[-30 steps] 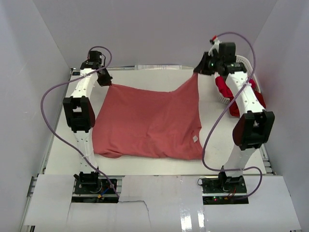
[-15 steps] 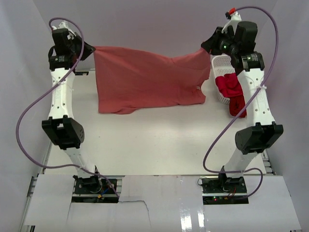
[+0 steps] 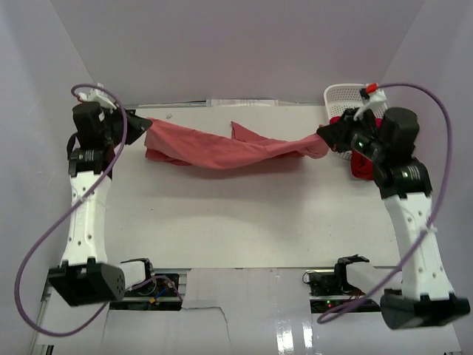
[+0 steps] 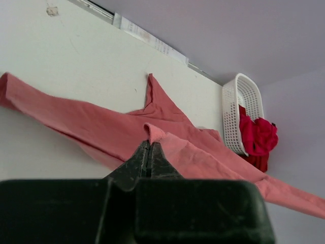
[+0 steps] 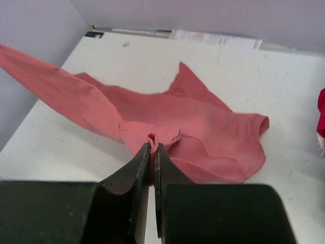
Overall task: Fold and stack the t-shirts
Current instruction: Flatten out the tshirt
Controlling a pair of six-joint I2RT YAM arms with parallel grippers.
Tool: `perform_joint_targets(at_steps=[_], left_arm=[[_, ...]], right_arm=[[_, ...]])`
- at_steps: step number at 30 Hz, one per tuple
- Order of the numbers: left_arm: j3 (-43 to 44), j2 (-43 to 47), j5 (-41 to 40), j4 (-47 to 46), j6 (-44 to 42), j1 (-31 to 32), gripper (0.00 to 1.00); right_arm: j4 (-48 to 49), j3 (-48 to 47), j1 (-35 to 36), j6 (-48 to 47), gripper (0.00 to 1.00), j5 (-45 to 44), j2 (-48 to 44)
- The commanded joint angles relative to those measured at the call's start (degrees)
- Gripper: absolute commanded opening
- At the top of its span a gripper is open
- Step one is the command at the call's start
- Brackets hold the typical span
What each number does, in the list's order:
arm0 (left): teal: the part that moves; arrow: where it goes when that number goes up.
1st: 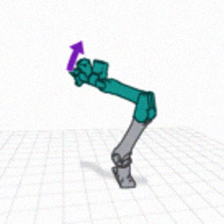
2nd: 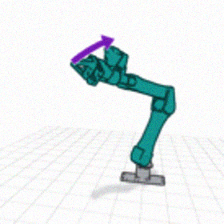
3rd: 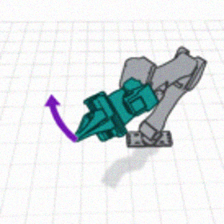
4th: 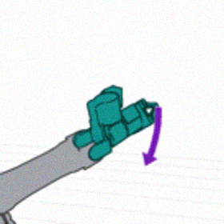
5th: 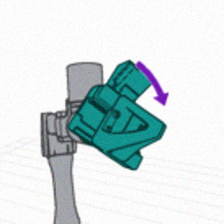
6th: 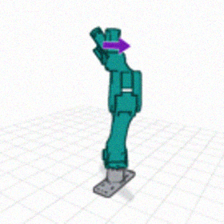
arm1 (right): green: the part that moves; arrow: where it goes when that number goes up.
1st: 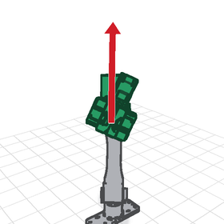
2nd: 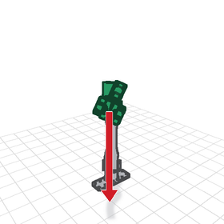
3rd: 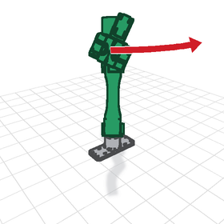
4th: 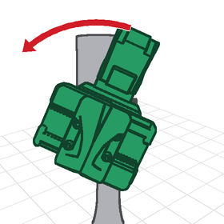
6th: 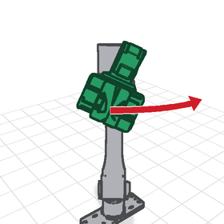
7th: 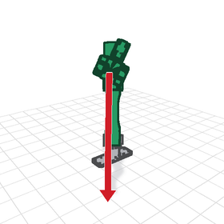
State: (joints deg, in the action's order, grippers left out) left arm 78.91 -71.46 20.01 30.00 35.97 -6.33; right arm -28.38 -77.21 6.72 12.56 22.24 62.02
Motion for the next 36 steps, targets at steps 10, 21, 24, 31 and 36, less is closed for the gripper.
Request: perform_joint_targets(at_steps=[10, 21, 24, 31, 36], left_arm=[[-13.63, 35.95, -5.76, -3.20, 1.13, 0.17, 0.00], [6.48, 29.99, -11.74, -5.66, 1.56, 1.41, 0.00], [11.42, 28.66, -14.12, -4.34, 1.12, 1.41, 0.00], [11.35, 29.62, -17.98, -2.14, 2.71, 1.49, 0.00], [13.98, 29.63, -21.76, -0.21, 3.06, 1.49, 0.00]], right_arm=[[0.52, 5.60, -0.22, 0.19, 0.08, 2.11, -28.79], [12.02, -8.12, -0.22, -5.26, 0.08, -3.87, -31.43], [16.50, -10.68, -0.22, -5.96, 0.08, -4.48, -32.05], [24.07, -12.26, -0.22, -6.67, 0.08, -5.27, -35.29], [27.67, -16.72, -0.22, -8.68, 0.08, -8.35, -37.06]])
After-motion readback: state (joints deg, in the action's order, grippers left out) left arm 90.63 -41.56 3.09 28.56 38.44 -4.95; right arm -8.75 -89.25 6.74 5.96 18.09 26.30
